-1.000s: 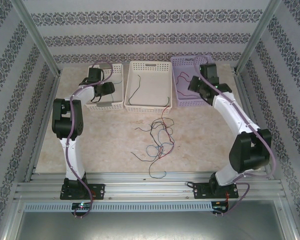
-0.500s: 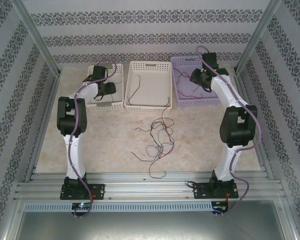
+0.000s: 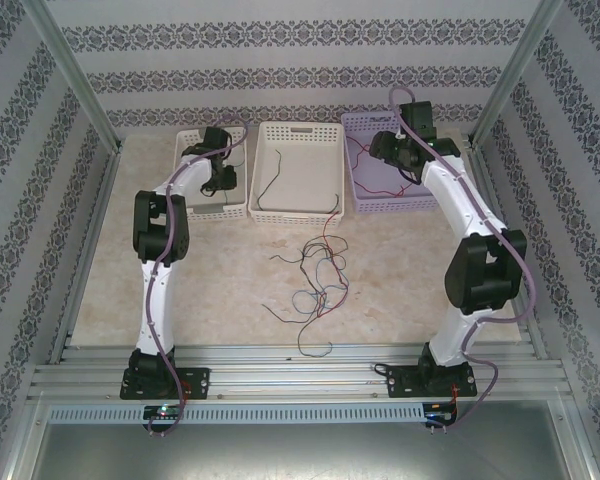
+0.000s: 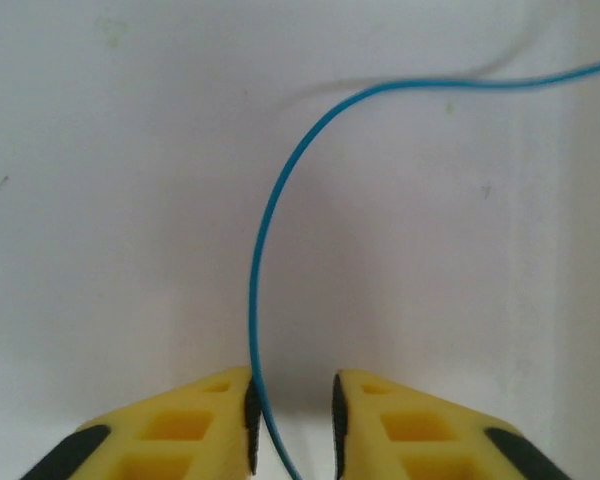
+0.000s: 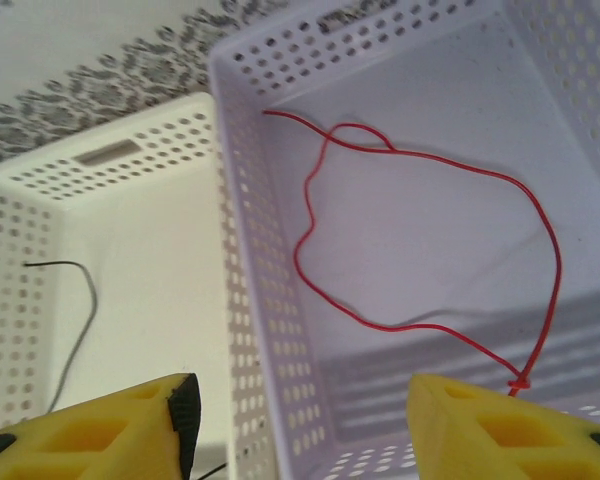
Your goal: Untangle the cables
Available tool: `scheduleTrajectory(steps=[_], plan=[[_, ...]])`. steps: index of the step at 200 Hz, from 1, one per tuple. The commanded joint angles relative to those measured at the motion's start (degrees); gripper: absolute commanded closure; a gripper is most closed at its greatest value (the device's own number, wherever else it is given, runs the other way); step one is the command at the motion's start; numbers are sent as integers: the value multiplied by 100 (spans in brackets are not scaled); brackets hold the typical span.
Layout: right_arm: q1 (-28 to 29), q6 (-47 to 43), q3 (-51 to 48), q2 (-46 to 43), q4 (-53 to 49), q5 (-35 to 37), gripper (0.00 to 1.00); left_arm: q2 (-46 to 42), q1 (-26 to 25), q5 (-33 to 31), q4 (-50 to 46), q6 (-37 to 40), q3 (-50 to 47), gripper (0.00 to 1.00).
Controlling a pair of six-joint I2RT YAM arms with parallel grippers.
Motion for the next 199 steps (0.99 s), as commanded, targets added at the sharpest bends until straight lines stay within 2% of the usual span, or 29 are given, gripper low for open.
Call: scheduleTrajectory(steps=[1,16,41,74,138,177,199], plan=[[85,-16,-150,-404,130,-66,42,66,-29,-159,-480,49,176,86],[136,-12,-225,-571,173,-74,42,34,-37,-282,-524,71,189,100],[271,-35,-331,-847,169,-32,42,-233,-27,-320,-487,49,133,100],[515,-118,-541,-1268,265,190,41,-1000,-28,-198,-172,-55,-63,100],[790,-261,-831,-1881,248,425,41,-2245,-4,-534,8,-206,-546,100],[1107,-439,-868,-2248,230,645,41,-3258,42,-648,339,-364,-1296,100],[1295,-438,-920,-2350,231,644,40,-3539,42,-669,401,-381,-1527,100]])
